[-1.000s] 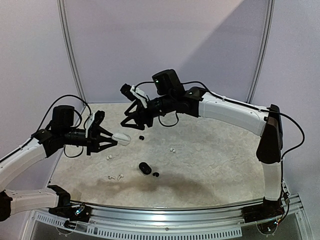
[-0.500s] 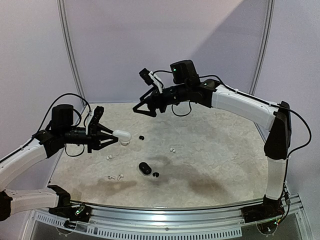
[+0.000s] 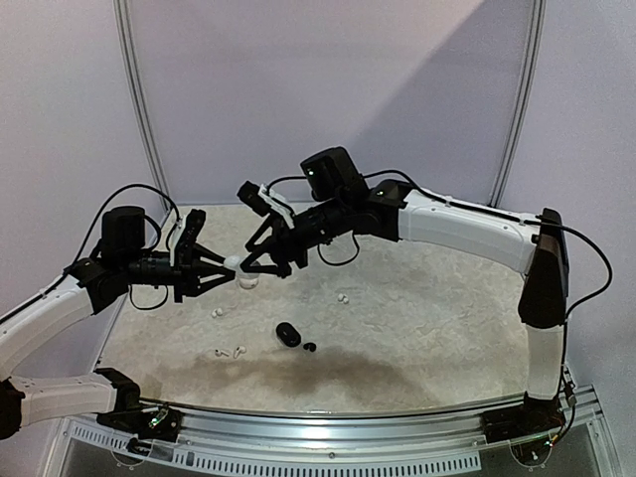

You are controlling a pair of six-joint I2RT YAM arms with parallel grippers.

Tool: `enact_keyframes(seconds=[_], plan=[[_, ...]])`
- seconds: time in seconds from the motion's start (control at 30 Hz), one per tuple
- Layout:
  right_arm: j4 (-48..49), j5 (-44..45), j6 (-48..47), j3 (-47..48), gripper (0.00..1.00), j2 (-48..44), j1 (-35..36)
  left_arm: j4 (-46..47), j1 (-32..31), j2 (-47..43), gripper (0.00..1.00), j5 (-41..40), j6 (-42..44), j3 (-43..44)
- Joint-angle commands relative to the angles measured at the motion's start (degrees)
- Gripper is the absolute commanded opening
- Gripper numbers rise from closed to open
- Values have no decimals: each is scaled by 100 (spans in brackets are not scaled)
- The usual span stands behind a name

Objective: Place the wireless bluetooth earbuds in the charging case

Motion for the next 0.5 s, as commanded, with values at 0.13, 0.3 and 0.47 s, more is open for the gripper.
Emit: enact_keyframes(seconds=[0.13, 0.3, 0.47], plan=[[-137, 12, 15, 13, 40, 350, -31, 42, -31, -55, 0, 147, 138, 39], [-226, -66, -2, 24, 17, 344, -31, 43, -33, -59, 0, 197, 132, 40], [-464, 58, -171, 202, 3, 321, -24, -331, -51, -10, 0, 347, 594, -21]])
